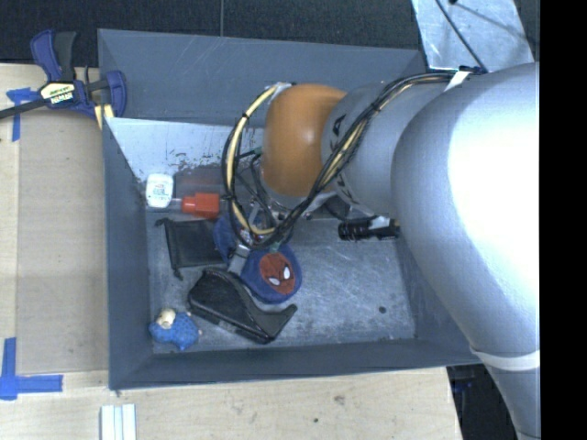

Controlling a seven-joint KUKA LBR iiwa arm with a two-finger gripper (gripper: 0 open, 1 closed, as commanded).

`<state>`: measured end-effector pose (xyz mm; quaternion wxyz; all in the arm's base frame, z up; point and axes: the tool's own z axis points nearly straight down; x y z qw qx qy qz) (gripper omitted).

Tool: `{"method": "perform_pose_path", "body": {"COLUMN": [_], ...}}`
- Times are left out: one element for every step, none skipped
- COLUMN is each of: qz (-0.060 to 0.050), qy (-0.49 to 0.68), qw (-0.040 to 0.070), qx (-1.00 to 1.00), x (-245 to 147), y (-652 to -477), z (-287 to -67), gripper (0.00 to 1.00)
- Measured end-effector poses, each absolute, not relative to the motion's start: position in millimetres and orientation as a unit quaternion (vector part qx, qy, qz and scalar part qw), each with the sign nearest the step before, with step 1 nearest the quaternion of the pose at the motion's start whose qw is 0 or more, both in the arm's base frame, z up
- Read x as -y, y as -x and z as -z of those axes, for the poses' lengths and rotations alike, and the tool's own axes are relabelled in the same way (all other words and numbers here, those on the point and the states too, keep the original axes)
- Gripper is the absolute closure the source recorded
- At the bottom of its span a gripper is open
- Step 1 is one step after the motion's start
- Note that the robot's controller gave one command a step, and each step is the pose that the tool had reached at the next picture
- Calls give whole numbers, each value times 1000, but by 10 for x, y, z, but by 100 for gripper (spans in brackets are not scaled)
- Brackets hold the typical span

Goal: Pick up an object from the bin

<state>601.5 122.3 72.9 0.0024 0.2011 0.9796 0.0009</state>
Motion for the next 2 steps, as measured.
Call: {"method": "perform_pose_path", "body": {"qz": [-1, -2], "qy": [-200, -209], "qw": [5, 5], "qx": [-980, -978], "x": [-1223, -1280], "y": [-6025, -5979], "z": [-735, -2484], "gripper": [100, 100]}}
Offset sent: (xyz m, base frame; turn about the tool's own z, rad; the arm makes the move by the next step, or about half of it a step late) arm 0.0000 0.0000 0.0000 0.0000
